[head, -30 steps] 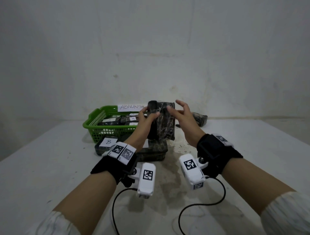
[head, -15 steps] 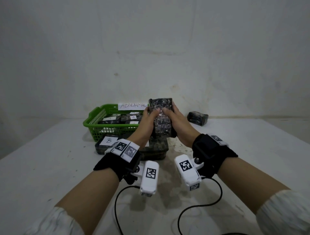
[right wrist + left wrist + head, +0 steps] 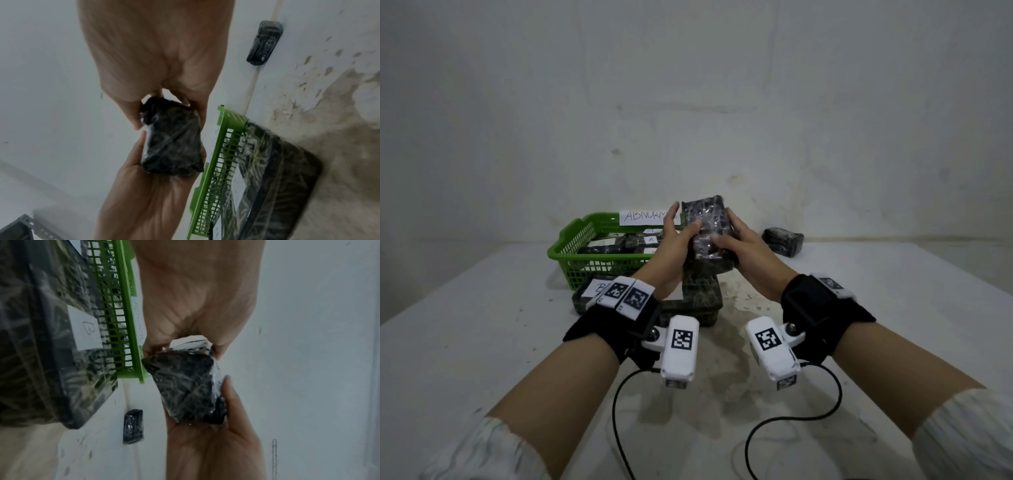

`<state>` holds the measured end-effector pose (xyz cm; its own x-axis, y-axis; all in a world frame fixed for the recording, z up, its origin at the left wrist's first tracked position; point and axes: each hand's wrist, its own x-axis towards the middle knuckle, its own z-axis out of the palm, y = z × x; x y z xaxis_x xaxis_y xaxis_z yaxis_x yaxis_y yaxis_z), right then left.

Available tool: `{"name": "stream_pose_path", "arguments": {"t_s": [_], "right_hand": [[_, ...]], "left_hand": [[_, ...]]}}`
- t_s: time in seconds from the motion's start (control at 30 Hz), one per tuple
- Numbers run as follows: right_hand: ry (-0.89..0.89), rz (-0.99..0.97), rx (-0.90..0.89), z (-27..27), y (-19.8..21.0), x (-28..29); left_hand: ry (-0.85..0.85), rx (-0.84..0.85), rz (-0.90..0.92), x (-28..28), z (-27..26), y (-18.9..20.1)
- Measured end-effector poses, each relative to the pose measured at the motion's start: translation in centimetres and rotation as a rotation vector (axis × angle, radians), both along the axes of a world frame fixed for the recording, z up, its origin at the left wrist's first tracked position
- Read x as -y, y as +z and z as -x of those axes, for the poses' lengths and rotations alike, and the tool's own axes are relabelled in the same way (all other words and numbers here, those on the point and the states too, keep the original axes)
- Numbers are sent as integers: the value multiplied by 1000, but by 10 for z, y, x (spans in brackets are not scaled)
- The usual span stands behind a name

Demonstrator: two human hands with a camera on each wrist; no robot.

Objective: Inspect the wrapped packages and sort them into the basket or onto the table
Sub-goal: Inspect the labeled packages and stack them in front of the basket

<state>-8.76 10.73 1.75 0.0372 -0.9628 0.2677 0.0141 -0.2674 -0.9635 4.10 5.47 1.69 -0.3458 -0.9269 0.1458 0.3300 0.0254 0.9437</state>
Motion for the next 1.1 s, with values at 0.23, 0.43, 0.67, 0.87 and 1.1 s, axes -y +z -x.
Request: {"name": "stream_pose_path", "arguments": {"t_s": [0.23, 0.43, 0.67, 0.87, 1.1], "right_hand": [[-130, 122, -196, -5, 2, -5], [-241, 185, -348, -5, -8, 13], [-171, 128, -391, -1, -9, 5], [-4, 24, -80, 13, 3, -3], [32, -127, 11, 13, 11, -7]], "left_hand": [[-143, -45, -290, 4, 1, 7], [-183, -94, -354, 0, 3, 5], [-188, -83, -377, -2, 0, 2], [-132, -203, -166, 6, -7, 1], [-149, -113, 205, -3, -4, 0]]}}
